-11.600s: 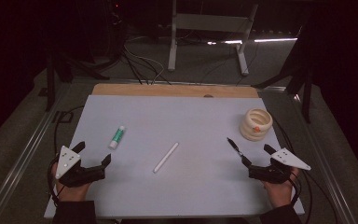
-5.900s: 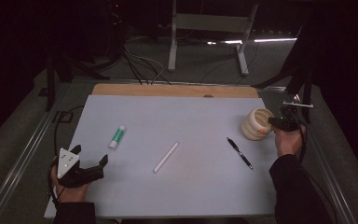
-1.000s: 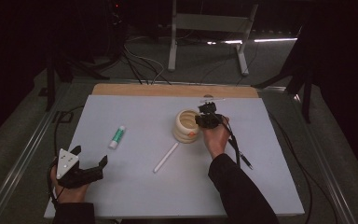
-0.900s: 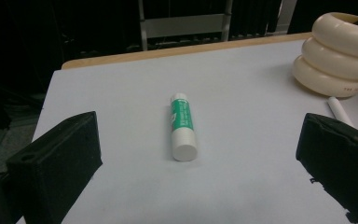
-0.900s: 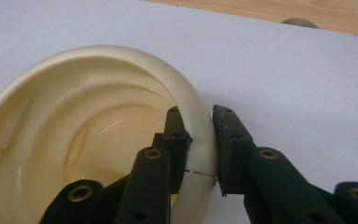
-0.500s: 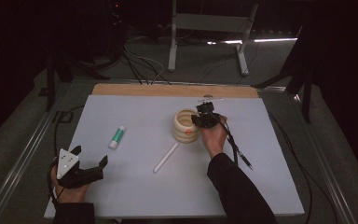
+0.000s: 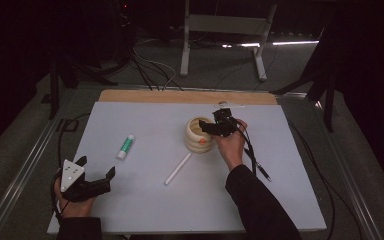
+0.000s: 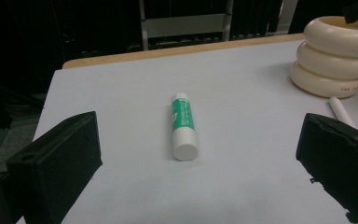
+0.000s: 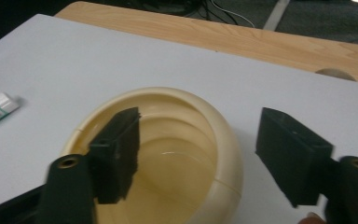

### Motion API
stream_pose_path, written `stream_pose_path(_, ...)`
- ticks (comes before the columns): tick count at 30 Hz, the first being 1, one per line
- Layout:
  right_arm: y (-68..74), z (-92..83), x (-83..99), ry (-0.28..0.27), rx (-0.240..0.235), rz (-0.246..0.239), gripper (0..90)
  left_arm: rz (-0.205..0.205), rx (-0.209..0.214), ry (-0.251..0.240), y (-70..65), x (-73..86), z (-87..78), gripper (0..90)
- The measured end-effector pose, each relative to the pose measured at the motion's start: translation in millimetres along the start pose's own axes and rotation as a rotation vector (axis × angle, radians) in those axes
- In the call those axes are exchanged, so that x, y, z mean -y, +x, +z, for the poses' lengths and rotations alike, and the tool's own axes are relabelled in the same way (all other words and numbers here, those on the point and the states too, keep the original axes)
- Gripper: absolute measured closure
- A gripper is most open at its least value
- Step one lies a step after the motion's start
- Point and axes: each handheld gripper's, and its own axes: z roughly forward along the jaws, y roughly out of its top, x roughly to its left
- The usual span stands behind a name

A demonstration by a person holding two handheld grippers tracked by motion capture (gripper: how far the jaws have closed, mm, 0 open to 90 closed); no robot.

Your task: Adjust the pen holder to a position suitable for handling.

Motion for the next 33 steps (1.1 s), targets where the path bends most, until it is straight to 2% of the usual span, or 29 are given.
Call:
stream_pose_path(11,-2.1,-14.7,-0.5,-0.020,0.010,-0.032,12.8,0.000,0.000,0.001,-0.3,0.2,0.4,0.4)
stream_pose_path(15,-3.0,-17.8,-0.5,-0.011,0.004,-0.045,0.1,0.000,-0.001,0.002,-0.1,0.3,0.1,0.3)
stream_pose_path(25,-5.9,-32.1,1.0,-0.037,-0.012,-0.071,0.0,-0.002,-0.001,0.002,-0.1,0.3,0.2,0.3)
stream_pose_path(33,-15.1,-48.6,5.2,-0.074,-0.024,-0.058,0.0,-0.003,-0.003,-0.004,-0.1,-1.4,-1.4,0.3)
